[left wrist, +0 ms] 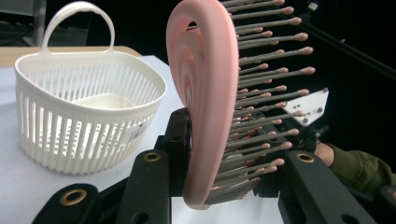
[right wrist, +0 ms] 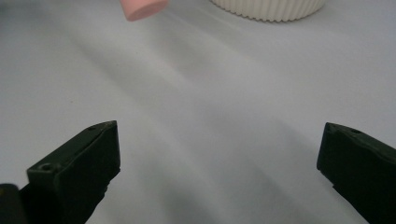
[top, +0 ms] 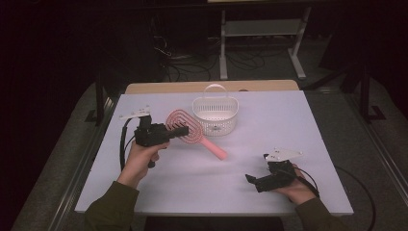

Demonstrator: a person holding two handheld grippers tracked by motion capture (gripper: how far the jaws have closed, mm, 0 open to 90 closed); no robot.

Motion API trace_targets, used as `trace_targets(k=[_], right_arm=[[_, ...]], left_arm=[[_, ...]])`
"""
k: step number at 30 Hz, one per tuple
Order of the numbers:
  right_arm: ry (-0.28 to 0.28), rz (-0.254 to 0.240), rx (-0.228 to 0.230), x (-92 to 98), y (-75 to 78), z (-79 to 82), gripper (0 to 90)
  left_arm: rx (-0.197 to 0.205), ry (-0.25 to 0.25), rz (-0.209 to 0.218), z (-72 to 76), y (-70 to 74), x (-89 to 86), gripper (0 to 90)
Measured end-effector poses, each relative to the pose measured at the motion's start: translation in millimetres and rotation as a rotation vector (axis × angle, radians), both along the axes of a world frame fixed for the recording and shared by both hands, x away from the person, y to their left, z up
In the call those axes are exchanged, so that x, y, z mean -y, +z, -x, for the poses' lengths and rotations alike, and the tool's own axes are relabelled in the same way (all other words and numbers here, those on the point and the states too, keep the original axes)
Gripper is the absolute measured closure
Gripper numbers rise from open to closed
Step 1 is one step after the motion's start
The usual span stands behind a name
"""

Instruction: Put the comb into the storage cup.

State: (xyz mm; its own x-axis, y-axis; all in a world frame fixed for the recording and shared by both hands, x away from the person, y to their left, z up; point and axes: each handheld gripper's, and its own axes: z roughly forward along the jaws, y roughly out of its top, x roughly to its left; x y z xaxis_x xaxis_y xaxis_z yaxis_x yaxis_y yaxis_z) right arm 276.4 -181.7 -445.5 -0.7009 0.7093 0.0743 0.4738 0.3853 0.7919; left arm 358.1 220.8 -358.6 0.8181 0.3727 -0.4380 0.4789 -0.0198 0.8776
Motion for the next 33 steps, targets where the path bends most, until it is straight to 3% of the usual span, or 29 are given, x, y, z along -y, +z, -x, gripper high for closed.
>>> trace_targets(k=[10,18,33], right_arm=[[-0.008,0.003,0.002,0.5,0.5,-0.3,0.0],[-0.009,0.008,0.008,-0.9,0.7,0.1,0.0],[-0.012,0.007,0.004,0.9,0.4,-1.0,0.0]], left_arm=[[0.018,0.013,0.009,-2.4,10.2,-3.0,65.6],[0.041,0.023,0.007,-10.0,22.7,-3.1,65.6],[0.048,0.025,0.016,-26.6,35.1,2.2,65.6]])
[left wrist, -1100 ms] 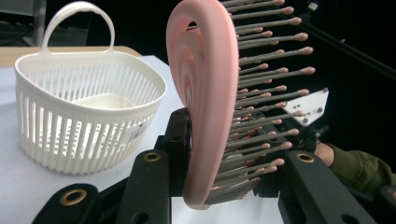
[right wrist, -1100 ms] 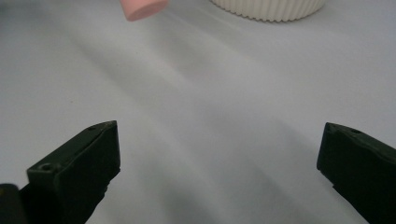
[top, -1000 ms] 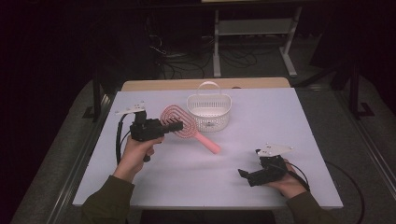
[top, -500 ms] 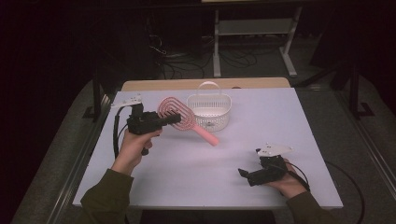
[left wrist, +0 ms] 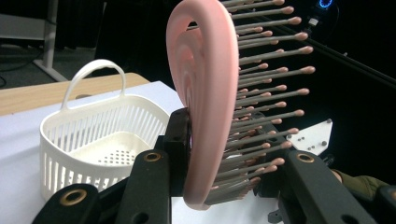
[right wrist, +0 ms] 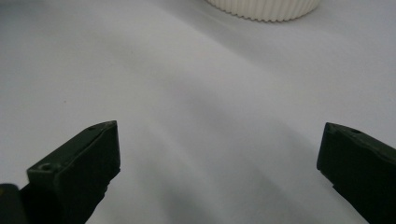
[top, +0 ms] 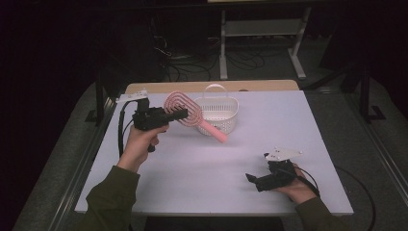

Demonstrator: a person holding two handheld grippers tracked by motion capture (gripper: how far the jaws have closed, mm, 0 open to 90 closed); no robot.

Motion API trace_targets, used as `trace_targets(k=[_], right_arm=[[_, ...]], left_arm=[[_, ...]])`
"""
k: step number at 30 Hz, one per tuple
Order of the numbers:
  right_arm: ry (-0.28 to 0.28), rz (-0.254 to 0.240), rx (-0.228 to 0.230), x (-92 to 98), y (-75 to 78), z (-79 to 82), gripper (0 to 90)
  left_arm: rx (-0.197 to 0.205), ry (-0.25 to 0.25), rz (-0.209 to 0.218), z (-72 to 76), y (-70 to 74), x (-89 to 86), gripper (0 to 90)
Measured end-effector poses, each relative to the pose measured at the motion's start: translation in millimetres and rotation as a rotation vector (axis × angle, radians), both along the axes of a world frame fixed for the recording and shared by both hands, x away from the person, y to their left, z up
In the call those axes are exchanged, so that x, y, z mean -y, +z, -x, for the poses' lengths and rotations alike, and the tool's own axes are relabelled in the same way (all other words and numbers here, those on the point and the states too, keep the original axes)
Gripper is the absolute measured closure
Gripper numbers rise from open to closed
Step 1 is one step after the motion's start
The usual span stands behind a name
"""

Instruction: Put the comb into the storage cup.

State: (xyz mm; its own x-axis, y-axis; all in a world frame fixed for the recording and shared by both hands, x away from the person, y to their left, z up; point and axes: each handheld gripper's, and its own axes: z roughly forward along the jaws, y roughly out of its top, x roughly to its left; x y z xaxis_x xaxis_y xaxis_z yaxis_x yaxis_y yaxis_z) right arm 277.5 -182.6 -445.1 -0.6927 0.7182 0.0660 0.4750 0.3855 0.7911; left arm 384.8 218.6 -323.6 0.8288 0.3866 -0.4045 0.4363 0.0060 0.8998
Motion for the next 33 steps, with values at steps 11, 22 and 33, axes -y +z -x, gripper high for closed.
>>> trace_targets(k=[11,22,33], right_arm=[[0.001,0.000,0.005,0.6,0.5,-0.1,0.0],[0.000,0.003,0.007,1.0,0.6,0.1,0.0],[-0.002,0.003,0.010,1.2,0.9,0.3,0.0]], left_arm=[[0.020,0.022,0.012,-9.2,10.7,0.6,65.6],[0.018,0.051,0.038,-25.5,15.4,4.4,65.6],[0.033,0.082,0.024,-38.1,18.4,9.7,65.6]])
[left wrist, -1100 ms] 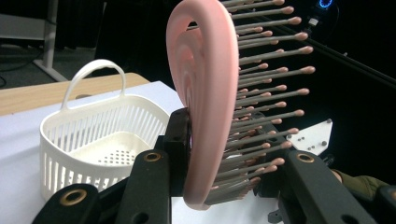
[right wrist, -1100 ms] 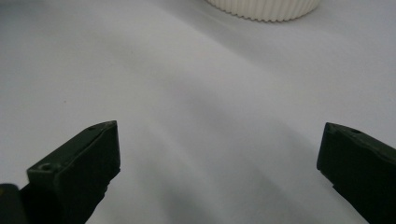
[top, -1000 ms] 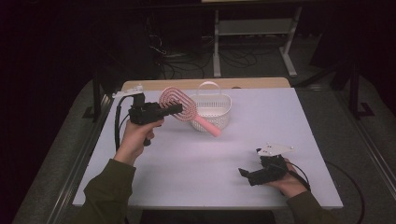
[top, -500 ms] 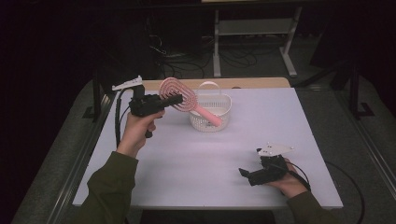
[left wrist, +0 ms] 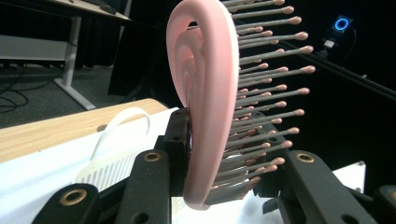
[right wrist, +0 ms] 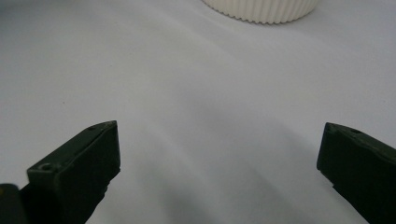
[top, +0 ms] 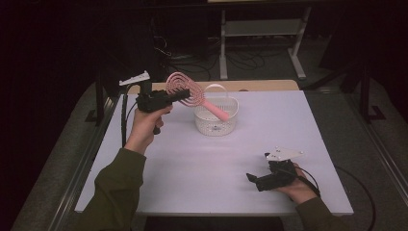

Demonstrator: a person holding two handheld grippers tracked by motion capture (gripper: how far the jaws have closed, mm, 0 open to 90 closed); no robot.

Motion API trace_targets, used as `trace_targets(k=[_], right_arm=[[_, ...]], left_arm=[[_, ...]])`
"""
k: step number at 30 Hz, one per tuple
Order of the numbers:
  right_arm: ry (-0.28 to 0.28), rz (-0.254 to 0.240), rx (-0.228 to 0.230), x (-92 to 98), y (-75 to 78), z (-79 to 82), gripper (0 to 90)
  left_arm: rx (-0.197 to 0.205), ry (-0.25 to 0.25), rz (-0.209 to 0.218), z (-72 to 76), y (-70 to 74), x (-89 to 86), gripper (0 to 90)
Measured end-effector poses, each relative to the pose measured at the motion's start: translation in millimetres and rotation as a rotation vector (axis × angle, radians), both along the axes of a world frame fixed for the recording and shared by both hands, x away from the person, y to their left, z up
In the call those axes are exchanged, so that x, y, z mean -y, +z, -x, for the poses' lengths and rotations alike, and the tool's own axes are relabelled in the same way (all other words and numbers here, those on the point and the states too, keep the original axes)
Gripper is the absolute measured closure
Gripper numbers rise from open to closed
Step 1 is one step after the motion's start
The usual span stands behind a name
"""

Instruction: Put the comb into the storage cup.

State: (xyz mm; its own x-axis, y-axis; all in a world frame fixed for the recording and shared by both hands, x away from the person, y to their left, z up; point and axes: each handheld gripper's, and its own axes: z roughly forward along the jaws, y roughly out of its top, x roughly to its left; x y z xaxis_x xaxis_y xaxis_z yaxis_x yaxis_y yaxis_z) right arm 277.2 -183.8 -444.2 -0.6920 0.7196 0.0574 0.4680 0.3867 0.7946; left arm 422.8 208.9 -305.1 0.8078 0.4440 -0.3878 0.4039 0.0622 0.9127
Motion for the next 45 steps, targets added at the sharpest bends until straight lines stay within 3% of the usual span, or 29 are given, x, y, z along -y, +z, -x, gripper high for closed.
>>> trace_targets(k=[3,22,45], right_arm=[[-0.001,0.003,0.001,0.1,-0.1,-0.1,0.0],[0.002,0.004,0.001,-0.1,-0.4,-0.2,0.0],[-0.004,-0.001,-0.004,0.2,-0.2,0.1,0.0]], left_arm=[[0.003,0.014,-0.011,-3.6,-1.1,1.6,65.6],[-0.022,0.068,0.021,-23.2,-13.4,7.2,65.5],[-0.050,0.099,-0.032,-36.2,-35.2,22.7,65.5]])
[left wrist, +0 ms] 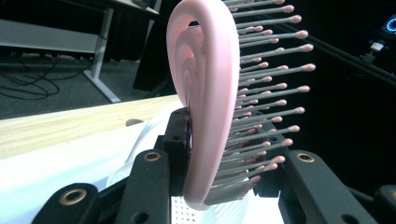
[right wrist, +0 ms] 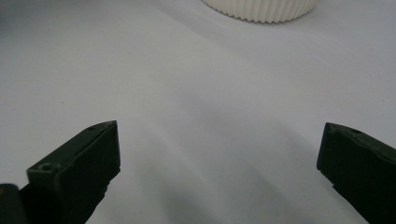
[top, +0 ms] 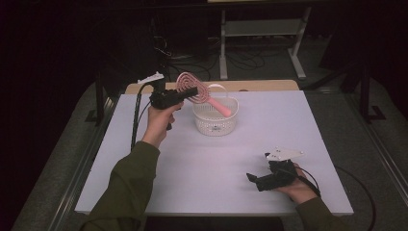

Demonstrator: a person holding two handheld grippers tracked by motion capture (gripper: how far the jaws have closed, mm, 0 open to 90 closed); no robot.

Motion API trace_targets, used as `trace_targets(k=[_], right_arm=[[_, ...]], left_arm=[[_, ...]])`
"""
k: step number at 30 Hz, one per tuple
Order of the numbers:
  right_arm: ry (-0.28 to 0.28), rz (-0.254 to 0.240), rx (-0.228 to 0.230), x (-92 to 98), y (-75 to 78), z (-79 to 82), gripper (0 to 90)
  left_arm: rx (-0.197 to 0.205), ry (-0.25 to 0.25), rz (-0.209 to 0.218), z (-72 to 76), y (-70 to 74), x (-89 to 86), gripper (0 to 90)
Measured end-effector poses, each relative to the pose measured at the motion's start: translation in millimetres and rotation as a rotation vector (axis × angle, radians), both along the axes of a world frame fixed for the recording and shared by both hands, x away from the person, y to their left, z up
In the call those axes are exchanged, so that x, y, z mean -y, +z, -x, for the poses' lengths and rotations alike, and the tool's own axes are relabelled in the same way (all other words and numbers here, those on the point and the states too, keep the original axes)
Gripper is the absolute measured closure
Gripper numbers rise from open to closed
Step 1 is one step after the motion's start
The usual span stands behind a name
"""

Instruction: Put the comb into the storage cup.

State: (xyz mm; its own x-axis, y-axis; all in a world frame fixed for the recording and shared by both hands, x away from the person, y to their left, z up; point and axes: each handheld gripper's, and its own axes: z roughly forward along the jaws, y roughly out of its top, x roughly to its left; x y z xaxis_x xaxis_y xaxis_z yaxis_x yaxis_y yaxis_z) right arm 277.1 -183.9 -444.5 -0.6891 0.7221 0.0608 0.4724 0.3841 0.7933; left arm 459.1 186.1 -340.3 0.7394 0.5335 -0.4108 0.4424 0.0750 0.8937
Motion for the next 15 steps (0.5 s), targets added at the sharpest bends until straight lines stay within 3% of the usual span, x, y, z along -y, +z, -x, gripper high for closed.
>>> trace_targets(k=[15], right_arm=[[-0.001,-0.004,0.002,0.5,0.6,0.0,0.0]], left_arm=[[-0.031,0.009,-0.022,-5.1,-17.8,10.5,65.4]])
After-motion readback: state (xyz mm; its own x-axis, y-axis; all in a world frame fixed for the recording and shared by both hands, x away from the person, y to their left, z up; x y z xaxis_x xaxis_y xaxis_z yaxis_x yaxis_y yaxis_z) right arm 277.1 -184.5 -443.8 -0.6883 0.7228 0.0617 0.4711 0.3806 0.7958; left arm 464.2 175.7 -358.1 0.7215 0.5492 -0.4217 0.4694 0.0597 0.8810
